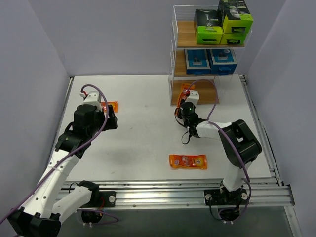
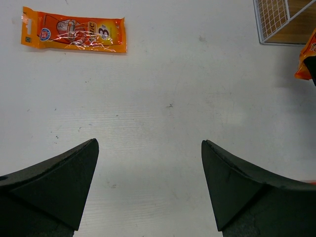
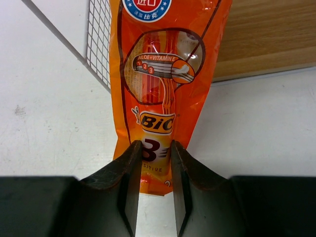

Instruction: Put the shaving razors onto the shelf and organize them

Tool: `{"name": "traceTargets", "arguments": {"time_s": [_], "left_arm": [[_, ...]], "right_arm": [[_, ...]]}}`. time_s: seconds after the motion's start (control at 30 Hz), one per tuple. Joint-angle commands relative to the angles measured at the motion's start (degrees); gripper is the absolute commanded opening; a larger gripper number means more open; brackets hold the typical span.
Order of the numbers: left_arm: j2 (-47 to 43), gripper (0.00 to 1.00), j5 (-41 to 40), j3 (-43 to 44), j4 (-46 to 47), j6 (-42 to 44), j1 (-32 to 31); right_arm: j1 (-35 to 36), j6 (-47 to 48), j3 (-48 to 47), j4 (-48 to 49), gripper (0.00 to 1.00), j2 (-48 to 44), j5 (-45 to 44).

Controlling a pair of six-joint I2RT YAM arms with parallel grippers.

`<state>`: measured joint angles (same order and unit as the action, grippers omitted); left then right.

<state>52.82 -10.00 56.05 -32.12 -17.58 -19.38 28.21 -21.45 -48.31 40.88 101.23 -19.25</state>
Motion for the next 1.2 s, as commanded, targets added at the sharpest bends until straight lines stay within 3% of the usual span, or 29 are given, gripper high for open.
{"name": "traceTargets", "arguments": {"time_s": [0.0, 0.1, 0.27, 0.43, 0.57, 0.87, 0.97, 1.07, 1.17], "left_arm": [[0.4, 0.94, 1.5, 0.5, 2.1, 0.0, 0.0], [0.7, 0.94, 2.3, 0.6, 2.2, 0.1, 0.0], [0.7, 0.94, 2.4, 0.6, 2.0, 0.3, 0.0], [0.3, 0.94, 2.5, 0.6, 2.1, 0.3, 0.0], [0.1, 0.94, 2.3, 0.5, 2.0, 0.4, 0.0], [-0.1, 0.94, 2.3, 0.4, 2.0, 0.4, 0.0], [0.0, 0.94, 2.5, 0.4, 2.1, 0.4, 0.0], [0.2, 0.94, 2.7, 0.3, 2.1, 0.3, -0.1], [0.4, 0.94, 3.1, 0.3, 2.1, 0.3, -0.3]], "right_arm": [[-0.8, 3.3, -4.6, 2.8, 0.26, 1.3, -3.1], [-1.1, 3.5, -6.5, 1.7, 0.50, 2.0, -4.6], [-1.3, 3.2, -6.1, 0.2, 0.60, -0.1, -6.4], [-1.3, 1.6, -2.1, -1.1, 0.60, -5.4, -7.1], [-1.2, -0.7, 2.7, -3.0, 0.54, -13.6, -7.7], [-0.6, -14.1, 12.1, -10.1, 0.28, -21.5, -6.7], [-0.6, -18.1, 13.2, -10.2, 0.29, -19.7, -3.1], [-0.6, -21.2, 13.2, -9.8, 0.42, -16.5, 0.4], [-0.8, -24.1, 12.5, -8.5, 0.43, -12.7, 3.2]]}}
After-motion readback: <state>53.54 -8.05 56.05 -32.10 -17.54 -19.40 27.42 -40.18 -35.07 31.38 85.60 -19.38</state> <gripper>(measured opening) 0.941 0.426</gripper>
